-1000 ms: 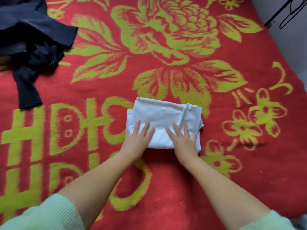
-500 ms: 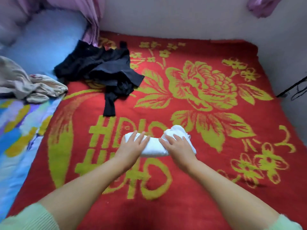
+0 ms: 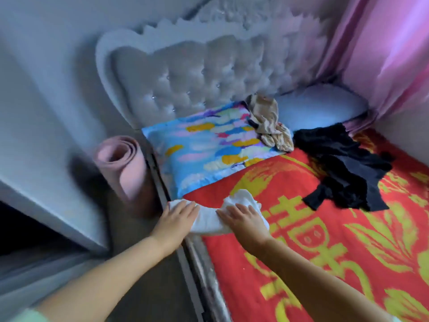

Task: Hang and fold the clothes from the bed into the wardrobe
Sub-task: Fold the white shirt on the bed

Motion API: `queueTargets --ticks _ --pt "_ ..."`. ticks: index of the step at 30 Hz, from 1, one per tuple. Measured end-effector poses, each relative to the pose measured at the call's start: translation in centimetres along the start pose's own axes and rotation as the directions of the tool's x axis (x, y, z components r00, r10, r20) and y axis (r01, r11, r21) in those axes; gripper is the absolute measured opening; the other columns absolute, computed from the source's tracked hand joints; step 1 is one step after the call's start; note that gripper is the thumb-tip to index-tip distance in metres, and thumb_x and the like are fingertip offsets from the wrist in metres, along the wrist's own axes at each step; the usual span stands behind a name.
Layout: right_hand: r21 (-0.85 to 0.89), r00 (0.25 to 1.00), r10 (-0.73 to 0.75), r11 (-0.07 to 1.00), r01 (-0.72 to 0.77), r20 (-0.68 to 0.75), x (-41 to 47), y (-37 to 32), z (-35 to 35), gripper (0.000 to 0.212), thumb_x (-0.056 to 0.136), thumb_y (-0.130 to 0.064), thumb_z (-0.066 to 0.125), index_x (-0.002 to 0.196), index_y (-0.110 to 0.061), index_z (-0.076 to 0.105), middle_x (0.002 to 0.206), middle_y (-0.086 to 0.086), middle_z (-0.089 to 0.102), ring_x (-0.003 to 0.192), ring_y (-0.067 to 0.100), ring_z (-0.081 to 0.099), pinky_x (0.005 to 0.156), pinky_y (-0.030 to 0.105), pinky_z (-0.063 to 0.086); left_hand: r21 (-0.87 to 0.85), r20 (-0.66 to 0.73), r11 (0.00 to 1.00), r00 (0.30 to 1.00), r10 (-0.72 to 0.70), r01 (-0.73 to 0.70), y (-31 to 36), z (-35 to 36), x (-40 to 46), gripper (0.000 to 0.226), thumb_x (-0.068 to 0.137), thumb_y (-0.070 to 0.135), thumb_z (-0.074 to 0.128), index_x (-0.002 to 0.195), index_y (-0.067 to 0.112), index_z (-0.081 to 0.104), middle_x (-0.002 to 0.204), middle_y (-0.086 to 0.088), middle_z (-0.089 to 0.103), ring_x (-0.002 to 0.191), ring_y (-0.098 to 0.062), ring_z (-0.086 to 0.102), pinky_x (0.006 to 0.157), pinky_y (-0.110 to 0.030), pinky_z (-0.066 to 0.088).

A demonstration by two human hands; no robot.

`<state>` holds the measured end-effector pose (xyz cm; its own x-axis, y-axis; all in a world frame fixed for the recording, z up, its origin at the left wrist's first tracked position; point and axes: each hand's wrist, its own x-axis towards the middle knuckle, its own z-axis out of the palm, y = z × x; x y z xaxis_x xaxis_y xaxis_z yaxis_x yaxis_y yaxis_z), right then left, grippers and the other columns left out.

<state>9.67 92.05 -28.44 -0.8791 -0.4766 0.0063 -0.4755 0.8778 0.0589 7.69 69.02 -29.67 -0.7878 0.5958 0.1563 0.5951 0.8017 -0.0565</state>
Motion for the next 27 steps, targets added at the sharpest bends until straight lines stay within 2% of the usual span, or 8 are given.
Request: queueTargets --ticks 3,9,17,19,20,22,24,27 --pt "-0.036 0.981 -0.191 0.981 0.190 -0.026 5.4 -6.8 -1.4 0.064 0.046 -0.019 0.082 0.109 -0.025 0.068 0.088 -0.001 0.066 0.074 0.024 0.065 0.060 0.033 0.055 -0.034 -0.029 0.986 0.986 -0.166 0.165 -5.3 -2.0 -6.9 0.050 0.061 0.003 0.052 0.111 0.008 0.048 0.112 -0.005 0.054 0.104 -0.025 0.048 0.065 -0.046 0.056" --pt "-0.059 0.885 -0.466 0.884 0.464 -0.017 13.7 -26.2 -3.3 0.080 0.025 -0.024 0.089 0.104 -0.027 0.072 0.086 -0.002 0.068 0.071 0.022 0.067 0.061 0.033 0.057 0.107 0.041 0.887 0.889 -0.456 0.450 -15.5 -5.3 -25.3 0.046 0.070 0.006 0.035 0.103 0.004 0.067 0.102 -0.009 0.068 0.091 -0.027 0.068 0.066 -0.042 0.057" --pt "-0.014 0.710 -0.704 0.710 0.704 -0.001 19.0 -51.6 -4.8 0.072 0.029 -0.021 0.090 0.099 -0.027 0.074 0.082 -0.002 0.068 0.068 0.022 0.068 0.058 0.030 0.057 0.231 0.062 0.702 0.710 -0.701 0.674 -24.5 -8.9 -47.8 0.033 0.072 0.009 0.036 0.087 0.015 0.065 0.082 -0.002 0.062 0.074 -0.025 0.064 0.059 -0.036 0.051" --pt "0.011 0.675 -0.738 0.675 0.737 0.013 19.7 -57.6 -5.6 0.070 0.040 -0.017 0.089 0.108 -0.026 0.071 0.092 0.002 0.069 0.078 0.025 0.069 0.067 0.034 0.058 0.252 0.062 0.656 0.665 -0.744 0.711 -26.4 -9.5 -53.1 0.024 0.075 0.012 0.039 0.084 0.018 0.061 0.079 0.000 0.057 0.073 -0.023 0.061 0.058 -0.034 0.049" --pt "0.058 0.662 -0.748 0.664 0.746 0.044 19.9 -59.3 -5.9 0.067 0.057 -0.015 0.083 0.120 -0.025 0.064 0.108 0.005 0.066 0.094 0.028 0.066 0.080 0.037 0.055 0.264 0.078 0.641 0.646 -0.759 0.721 -27.1 -9.7 -54.6 0.025 0.074 0.013 0.041 0.086 0.018 0.062 0.080 0.000 0.058 0.074 -0.023 0.062 0.058 -0.034 0.049" --pt "0.104 0.621 -0.776 0.631 0.769 0.112 21.0 -63.4 -5.9 0.060 0.087 -0.008 0.053 0.142 -0.026 0.039 0.138 0.007 0.046 0.125 0.031 0.046 0.104 0.040 0.037 0.287 0.104 0.598 0.596 -0.796 0.749 -29.1 -9.5 -58.2 0.037 0.070 0.010 0.039 0.095 0.015 0.065 0.088 -0.002 0.063 0.078 -0.024 0.064 0.058 -0.034 0.050" --pt "0.132 0.618 -0.770 0.636 0.760 0.156 22.4 -66.2 -5.7 0.061 0.092 -0.004 0.039 0.147 -0.028 0.029 0.143 0.006 0.038 0.131 0.030 0.037 0.107 0.040 0.030 0.326 0.105 0.574 0.575 -0.811 0.751 -30.9 -9.4 -60.4 0.046 0.063 0.007 0.043 0.100 0.010 0.068 0.095 -0.005 0.067 0.079 -0.026 0.066 0.058 -0.035 0.052" --pt "0.155 0.612 -0.776 0.631 0.760 0.155 25.2 -69.3 -4.4 0.060 0.093 -0.006 0.038 0.147 -0.031 0.028 0.144 0.003 0.038 0.131 0.028 0.037 0.107 0.039 0.031 0.362 0.189 0.590 0.563 -0.804 0.722 -33.9 -8.7 -62.1 0.054 0.048 0.005 0.053 0.100 0.008 0.070 0.094 -0.007 0.069 0.077 -0.027 0.067 0.055 -0.033 0.053"
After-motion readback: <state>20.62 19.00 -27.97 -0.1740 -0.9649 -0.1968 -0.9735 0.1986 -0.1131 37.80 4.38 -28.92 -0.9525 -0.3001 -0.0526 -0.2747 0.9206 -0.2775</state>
